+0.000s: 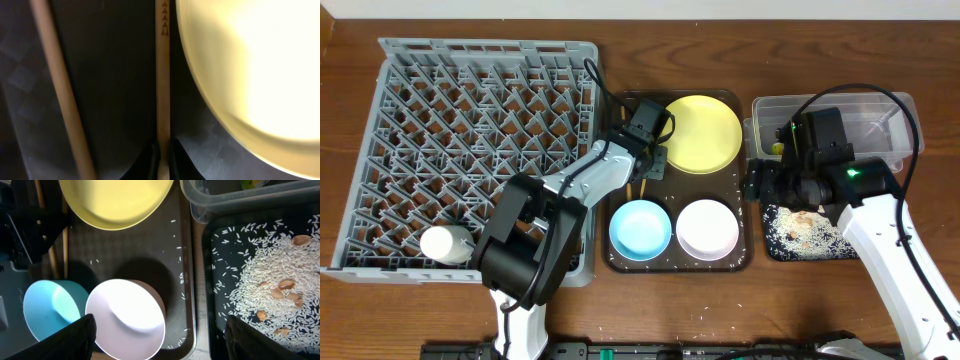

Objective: Sort waste into correct bins and load items into the dishwasher
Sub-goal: 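Place the chopsticks upright at the right edge of the dish rack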

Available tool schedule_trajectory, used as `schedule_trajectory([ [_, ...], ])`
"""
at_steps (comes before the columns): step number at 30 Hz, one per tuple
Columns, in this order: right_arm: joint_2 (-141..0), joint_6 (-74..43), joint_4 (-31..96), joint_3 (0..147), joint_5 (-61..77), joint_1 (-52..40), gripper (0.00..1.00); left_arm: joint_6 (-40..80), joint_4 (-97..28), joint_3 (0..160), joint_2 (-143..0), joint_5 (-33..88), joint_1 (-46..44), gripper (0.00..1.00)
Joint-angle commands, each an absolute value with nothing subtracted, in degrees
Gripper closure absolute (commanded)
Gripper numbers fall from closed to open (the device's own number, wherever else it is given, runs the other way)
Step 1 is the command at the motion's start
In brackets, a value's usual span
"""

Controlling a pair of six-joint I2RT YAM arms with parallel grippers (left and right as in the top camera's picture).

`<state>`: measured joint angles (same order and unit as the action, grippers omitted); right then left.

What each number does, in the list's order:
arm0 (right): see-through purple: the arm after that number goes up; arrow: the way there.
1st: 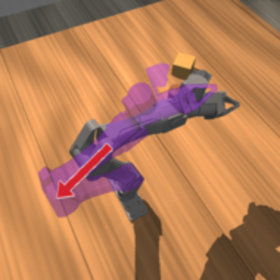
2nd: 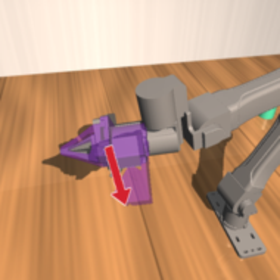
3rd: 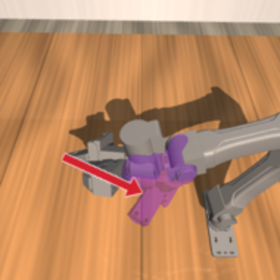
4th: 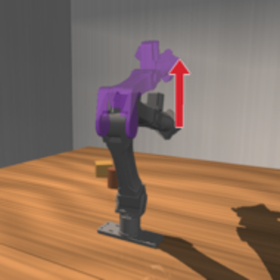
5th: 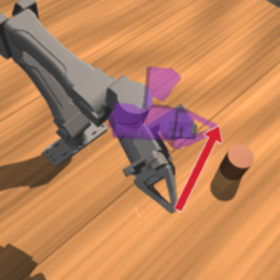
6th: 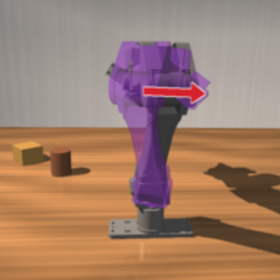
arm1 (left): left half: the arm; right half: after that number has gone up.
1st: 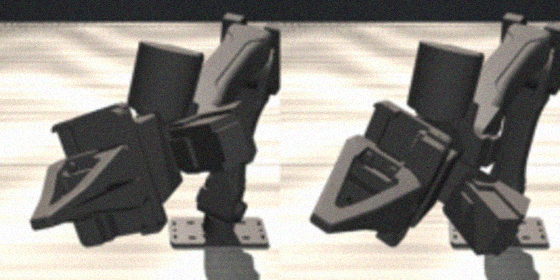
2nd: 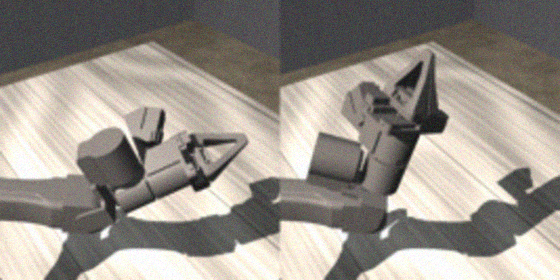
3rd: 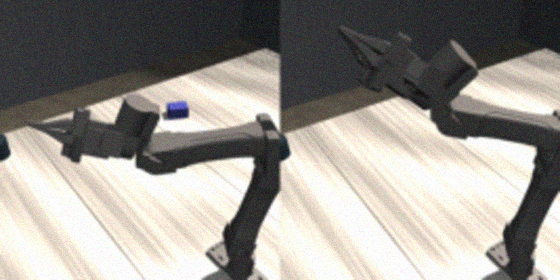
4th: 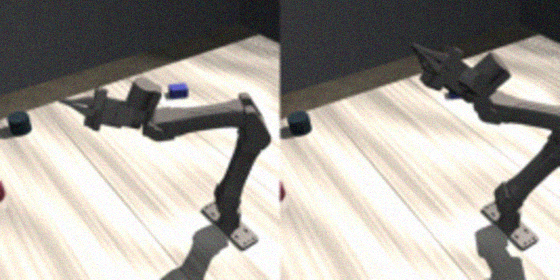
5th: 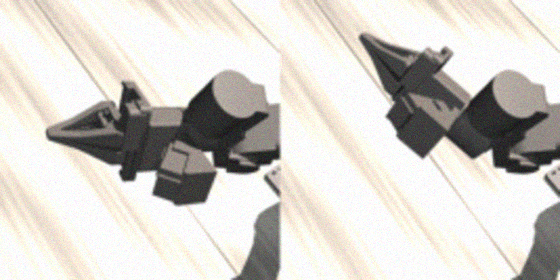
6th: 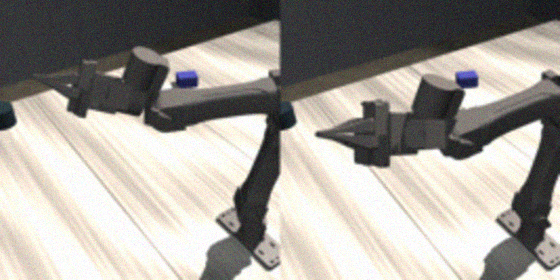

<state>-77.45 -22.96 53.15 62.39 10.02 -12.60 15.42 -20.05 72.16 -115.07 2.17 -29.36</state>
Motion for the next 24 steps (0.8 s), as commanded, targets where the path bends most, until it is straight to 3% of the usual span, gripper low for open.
schedule_trajectory([
  [1, -76.77, -22.20, 53.41, 62.52, 9.67, -12.05, 0.20, 16.23, -22.61, 72.16, -116.62, 2.26, -29.69, 0.92],
  [15, -76.77, -22.20, 53.41, 62.52, 9.67, -12.05, 0.21, 16.10, -32.27, 74.50, -95.53, -0.95, -24.47, 0.92],
  [24, -76.77, -22.20, 53.28, 62.50, 9.65, -12.05, 0.20, 4.89, -42.30, 72.77, -92.14, -7.16, -20.25, 0.92],
])
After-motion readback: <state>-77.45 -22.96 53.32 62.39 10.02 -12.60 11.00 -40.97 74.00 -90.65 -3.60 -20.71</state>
